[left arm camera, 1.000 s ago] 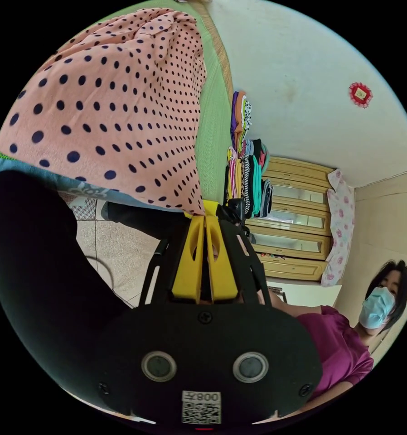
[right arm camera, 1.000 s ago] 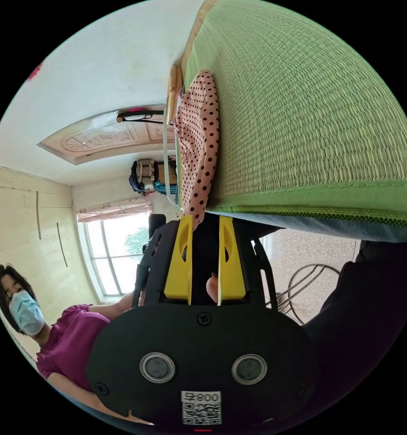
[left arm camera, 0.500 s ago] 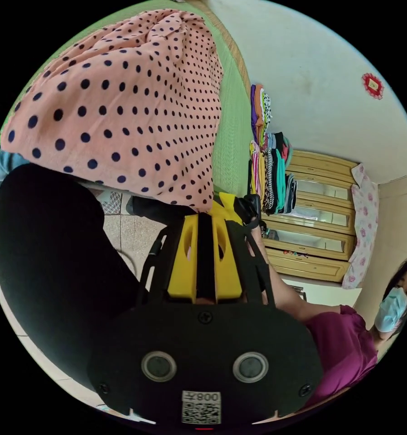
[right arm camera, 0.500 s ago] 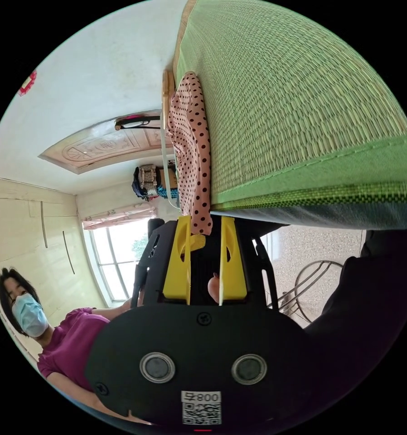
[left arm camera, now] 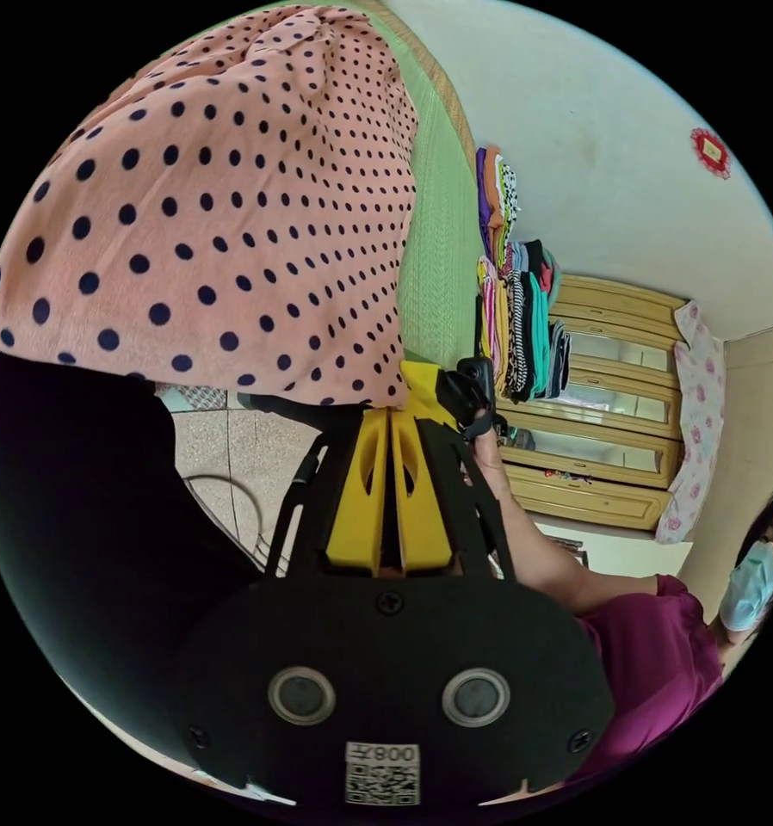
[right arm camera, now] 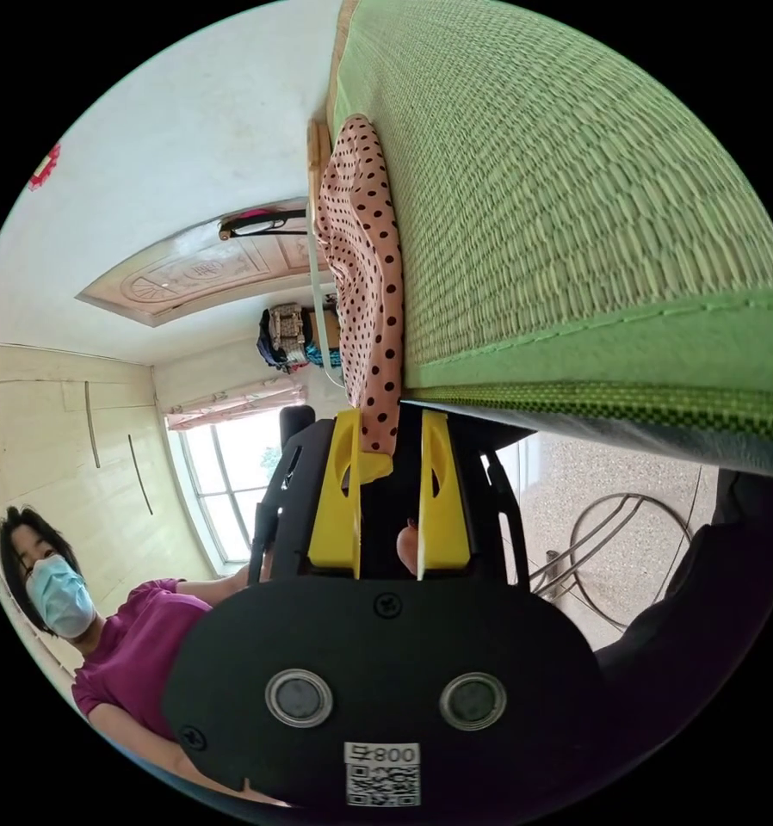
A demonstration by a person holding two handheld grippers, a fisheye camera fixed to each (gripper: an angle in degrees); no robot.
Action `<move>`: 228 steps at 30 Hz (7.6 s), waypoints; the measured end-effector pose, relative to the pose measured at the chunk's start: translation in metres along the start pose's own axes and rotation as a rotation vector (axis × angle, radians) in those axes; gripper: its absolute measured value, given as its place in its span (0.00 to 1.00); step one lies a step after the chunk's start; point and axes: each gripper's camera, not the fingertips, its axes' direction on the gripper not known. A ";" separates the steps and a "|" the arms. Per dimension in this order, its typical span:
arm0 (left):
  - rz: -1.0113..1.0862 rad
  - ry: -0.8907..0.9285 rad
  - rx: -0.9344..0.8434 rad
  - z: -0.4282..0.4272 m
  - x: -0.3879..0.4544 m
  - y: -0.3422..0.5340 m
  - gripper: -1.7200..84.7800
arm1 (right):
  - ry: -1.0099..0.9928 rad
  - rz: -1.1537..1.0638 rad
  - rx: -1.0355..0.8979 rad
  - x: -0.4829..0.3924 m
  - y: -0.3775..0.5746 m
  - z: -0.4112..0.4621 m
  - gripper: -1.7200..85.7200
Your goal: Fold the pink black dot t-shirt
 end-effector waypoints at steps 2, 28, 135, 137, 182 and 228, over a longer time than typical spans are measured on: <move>-0.004 0.010 0.004 -0.001 0.001 0.004 0.02 | -0.021 -0.003 -0.013 0.001 -0.002 0.007 0.12; 0.341 -0.864 0.170 -0.098 0.054 0.147 0.02 | 0.013 -0.020 -0.027 -0.029 -0.015 0.038 0.04; 0.329 0.472 0.221 -0.067 0.307 -0.014 0.06 | -0.168 -0.603 0.261 -0.116 0.178 -0.301 0.03; 0.337 0.460 0.203 -0.047 0.330 -0.033 0.06 | -0.141 -0.611 0.286 -0.114 0.178 -0.329 0.03; 0.500 0.115 -0.310 0.710 0.751 -0.377 0.05 | 0.075 -0.223 0.782 0.125 0.183 -0.922 0.03; 0.289 0.123 -0.277 0.624 0.517 -0.406 0.02 | 1.032 -0.363 0.707 -0.141 -0.052 -0.605 0.02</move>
